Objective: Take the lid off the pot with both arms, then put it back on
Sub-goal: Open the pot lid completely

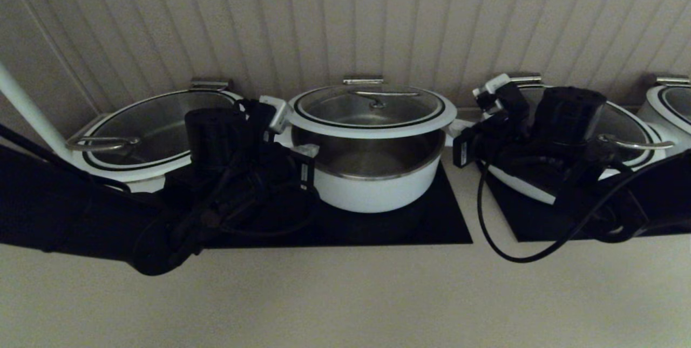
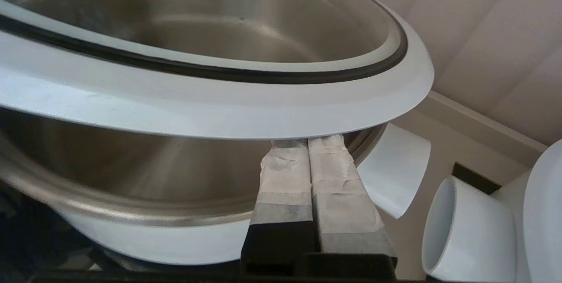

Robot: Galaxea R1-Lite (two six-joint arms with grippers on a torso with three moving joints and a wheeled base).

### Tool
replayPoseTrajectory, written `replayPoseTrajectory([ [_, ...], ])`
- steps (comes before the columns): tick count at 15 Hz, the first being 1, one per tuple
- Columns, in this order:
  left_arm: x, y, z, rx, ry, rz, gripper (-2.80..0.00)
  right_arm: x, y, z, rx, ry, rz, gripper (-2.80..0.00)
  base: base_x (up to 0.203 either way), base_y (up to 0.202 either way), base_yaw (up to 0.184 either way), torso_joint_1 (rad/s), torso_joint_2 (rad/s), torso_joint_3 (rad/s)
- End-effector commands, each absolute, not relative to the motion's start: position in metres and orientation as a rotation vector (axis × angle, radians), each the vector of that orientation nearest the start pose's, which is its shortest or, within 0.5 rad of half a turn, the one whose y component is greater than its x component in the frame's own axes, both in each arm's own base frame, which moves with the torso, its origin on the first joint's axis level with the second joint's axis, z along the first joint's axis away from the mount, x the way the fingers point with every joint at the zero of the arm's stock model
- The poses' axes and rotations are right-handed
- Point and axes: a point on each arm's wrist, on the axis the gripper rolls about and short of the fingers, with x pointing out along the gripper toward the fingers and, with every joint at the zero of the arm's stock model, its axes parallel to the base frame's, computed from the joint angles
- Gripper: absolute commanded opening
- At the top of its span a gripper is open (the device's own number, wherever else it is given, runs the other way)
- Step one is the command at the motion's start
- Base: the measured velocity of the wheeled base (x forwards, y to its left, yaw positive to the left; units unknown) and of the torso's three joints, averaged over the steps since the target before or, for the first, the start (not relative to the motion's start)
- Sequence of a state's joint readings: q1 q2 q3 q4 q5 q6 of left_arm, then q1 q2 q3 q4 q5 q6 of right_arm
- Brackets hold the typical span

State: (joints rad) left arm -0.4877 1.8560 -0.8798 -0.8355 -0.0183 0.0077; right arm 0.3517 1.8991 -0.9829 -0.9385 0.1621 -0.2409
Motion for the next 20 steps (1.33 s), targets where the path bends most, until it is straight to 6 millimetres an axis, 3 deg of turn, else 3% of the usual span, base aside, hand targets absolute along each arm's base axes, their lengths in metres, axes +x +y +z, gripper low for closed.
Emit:
replayPoseTrajectory([
  [1, 0.3052, -0.1624, 0.1724, 0.039, 0.129, -0.506, -2.80, 0.3430, 0.1302, 0.1938, -0.234, -0.092, 0.511, -2.80, 0.000, 0.000, 0.000, 0.000, 0.00, 0.000],
  [20, 0.3071, -0.1634, 0.1715, 0.028, 0.083, -0.506, -2.80, 0.3452, 0.1310, 0.1919, -0.235, -0.087, 0.511, -2.80, 0.000, 0.000, 0.000, 0.000, 0.00, 0.000],
])
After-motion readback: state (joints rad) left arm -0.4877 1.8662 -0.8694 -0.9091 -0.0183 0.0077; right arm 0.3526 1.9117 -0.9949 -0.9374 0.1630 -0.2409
